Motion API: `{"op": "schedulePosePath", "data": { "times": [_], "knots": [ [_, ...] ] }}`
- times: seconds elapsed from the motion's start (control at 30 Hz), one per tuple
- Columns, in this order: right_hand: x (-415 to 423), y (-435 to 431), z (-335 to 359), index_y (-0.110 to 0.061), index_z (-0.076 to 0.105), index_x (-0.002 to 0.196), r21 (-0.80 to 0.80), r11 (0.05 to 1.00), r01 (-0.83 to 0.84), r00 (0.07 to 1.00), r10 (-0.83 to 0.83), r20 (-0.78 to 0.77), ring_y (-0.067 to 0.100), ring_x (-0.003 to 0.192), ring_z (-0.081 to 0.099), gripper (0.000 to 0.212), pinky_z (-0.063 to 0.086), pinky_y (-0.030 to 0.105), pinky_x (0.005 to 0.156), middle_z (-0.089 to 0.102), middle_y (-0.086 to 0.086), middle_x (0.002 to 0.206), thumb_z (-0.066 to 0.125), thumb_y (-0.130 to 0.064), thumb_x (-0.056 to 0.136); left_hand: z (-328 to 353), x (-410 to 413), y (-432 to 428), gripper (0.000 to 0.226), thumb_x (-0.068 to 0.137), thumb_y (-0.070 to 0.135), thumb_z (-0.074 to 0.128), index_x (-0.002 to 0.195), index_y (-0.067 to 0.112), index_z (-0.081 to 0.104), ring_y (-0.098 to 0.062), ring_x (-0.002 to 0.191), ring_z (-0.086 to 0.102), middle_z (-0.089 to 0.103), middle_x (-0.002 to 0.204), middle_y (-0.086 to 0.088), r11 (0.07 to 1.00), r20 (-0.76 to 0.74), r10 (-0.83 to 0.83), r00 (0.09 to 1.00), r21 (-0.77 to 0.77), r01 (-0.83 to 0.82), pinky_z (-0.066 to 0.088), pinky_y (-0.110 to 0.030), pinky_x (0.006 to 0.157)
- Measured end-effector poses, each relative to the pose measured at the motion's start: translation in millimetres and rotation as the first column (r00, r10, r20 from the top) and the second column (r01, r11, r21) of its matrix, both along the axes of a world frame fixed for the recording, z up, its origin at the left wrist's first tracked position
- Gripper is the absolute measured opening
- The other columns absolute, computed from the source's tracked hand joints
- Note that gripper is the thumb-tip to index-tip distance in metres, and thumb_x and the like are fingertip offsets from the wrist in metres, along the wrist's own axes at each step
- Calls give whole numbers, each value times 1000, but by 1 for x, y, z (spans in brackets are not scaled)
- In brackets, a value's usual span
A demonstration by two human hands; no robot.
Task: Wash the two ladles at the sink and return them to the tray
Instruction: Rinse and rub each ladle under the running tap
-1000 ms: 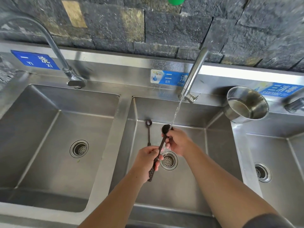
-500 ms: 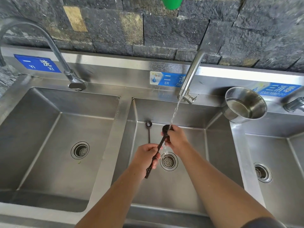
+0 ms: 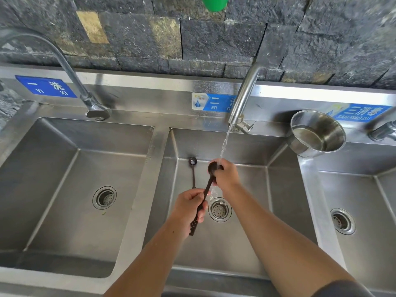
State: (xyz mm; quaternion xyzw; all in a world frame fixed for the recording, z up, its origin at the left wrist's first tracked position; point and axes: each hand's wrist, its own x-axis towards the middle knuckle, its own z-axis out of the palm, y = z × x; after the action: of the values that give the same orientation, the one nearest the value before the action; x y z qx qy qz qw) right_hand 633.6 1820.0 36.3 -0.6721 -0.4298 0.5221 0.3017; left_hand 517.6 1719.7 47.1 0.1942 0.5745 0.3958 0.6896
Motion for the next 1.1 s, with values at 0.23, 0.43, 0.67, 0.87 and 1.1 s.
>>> {"op": "schedulePosePath", "data": {
  "times": [0.23, 0.43, 0.67, 0.87, 1.1],
  "knots": [
    [21, 8, 3, -7, 66, 91, -76, 975, -209, 972, 199, -122, 17, 59, 68, 7, 60, 30, 56, 68, 11, 77, 65, 0, 90, -2, -4, -12, 26, 101, 5, 45, 104, 3, 70, -14, 42, 40, 56, 62, -8, 1000, 90, -18, 996, -19, 20, 33, -24, 40],
    [14, -4, 2, -11, 67, 90, 222, 953, -207, 867, 74, 493, 24, 63, 63, 27, 51, 33, 54, 69, 6, 75, 42, -2, 88, 8, 5, -3, 25, 101, 3, 44, 107, 0, 68, -14, 41, 38, 55, 61, -9, 999, -27, -14, 1000, 40, 15, 32, -23, 39],
    [11, -7, -2, -2, 63, 96, -261, 965, -23, 700, -171, -694, 19, 58, 67, 28, 57, 29, 55, 69, 15, 76, 44, 18, 90, 4, 0, -13, 24, 101, 4, 45, 104, 1, 69, -14, 41, 39, 55, 62, -9, 1000, 45, 11, 999, -22, -10, 32, -23, 39],
    [25, 6, 0, -17, 66, 89, 185, 864, -468, 774, 300, 557, 28, 56, 68, 25, 59, 39, 55, 70, 10, 74, 43, -9, 94, 4, 8, -15, 25, 102, 4, 43, 109, -1, 67, -12, 41, 38, 53, 61, -7, 1000, 66, 23, 998, -13, -22, 30, -23, 40],
    [1, -6, -9, 1, 66, 91, -216, 956, 196, 734, -289, -615, 23, 61, 69, 43, 63, 39, 70, 64, 20, 82, 30, 23, 83, 8, 4, -5, 24, 102, 5, 44, 106, 1, 67, -14, 41, 37, 53, 61, -8, 1000, -30, -11, 1000, 12, 11, 30, -22, 40]
  ]
}}
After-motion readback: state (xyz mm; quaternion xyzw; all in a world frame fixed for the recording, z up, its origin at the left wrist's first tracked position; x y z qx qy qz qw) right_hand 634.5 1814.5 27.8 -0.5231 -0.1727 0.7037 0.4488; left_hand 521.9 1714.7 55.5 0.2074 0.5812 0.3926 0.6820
